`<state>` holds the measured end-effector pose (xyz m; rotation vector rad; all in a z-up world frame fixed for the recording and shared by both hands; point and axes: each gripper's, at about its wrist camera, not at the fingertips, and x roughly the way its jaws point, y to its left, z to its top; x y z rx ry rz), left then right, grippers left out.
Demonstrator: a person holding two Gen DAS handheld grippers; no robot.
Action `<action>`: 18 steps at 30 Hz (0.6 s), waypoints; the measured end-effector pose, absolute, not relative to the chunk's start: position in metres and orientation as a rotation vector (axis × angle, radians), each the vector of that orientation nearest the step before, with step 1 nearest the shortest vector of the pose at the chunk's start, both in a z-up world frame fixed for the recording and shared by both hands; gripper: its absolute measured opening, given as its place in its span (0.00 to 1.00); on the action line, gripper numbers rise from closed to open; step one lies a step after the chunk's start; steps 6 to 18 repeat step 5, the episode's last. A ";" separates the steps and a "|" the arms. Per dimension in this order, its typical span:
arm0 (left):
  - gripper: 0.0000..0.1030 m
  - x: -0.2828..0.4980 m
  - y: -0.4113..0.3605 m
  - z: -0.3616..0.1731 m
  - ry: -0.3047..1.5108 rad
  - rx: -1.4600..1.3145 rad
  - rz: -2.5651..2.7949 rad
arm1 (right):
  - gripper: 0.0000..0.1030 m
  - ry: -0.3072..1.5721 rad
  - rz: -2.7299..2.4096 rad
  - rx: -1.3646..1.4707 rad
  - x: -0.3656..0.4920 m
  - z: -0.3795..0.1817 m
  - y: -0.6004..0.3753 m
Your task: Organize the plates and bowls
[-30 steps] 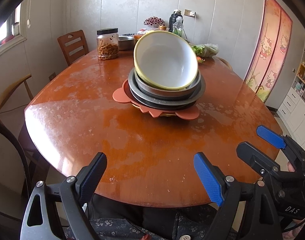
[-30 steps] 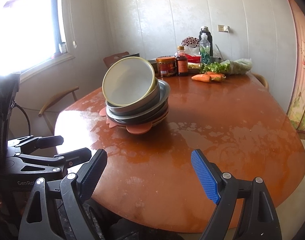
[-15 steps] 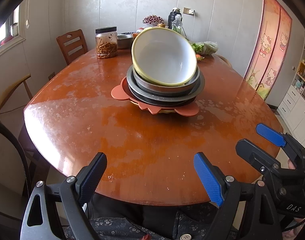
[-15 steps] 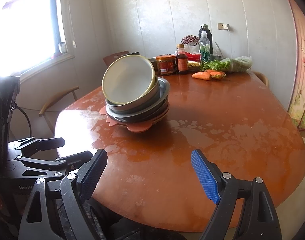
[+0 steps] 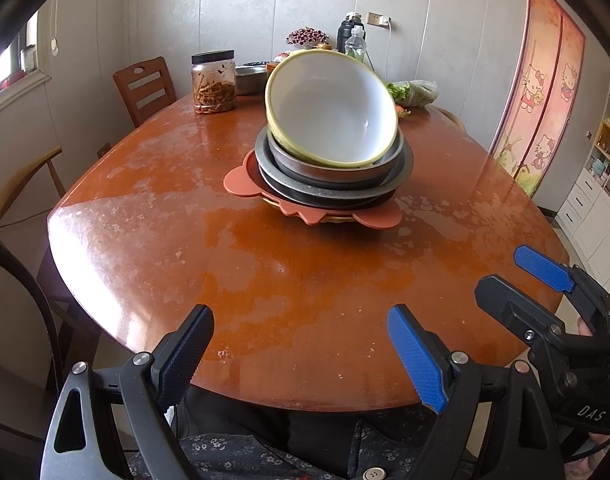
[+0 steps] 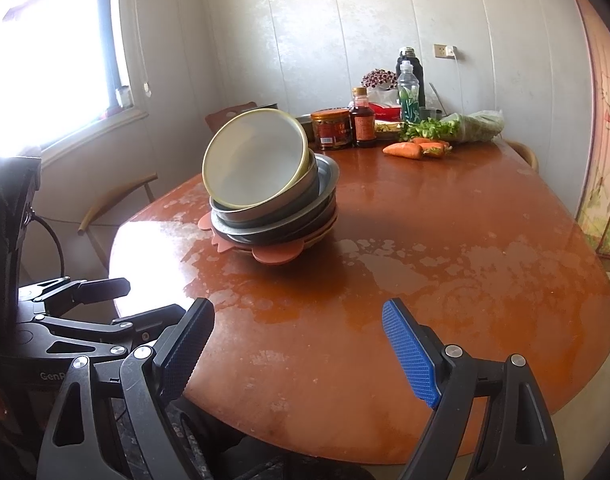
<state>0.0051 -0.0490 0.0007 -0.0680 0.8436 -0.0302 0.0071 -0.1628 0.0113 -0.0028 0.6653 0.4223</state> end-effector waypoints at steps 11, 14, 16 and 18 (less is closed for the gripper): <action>0.86 0.008 -0.047 -0.001 0.837 -0.055 -0.013 | 0.85 0.674 0.431 0.007 0.010 0.007 -0.164; 0.86 0.008 -0.047 -0.001 0.837 -0.055 -0.013 | 0.85 0.674 0.431 0.007 0.010 0.007 -0.164; 0.86 0.008 -0.047 -0.001 0.837 -0.055 -0.013 | 0.85 0.674 0.431 0.007 0.010 0.007 -0.164; 0.86 0.008 -0.047 -0.001 0.837 -0.055 -0.013 | 0.85 0.674 0.431 0.007 0.010 0.007 -0.164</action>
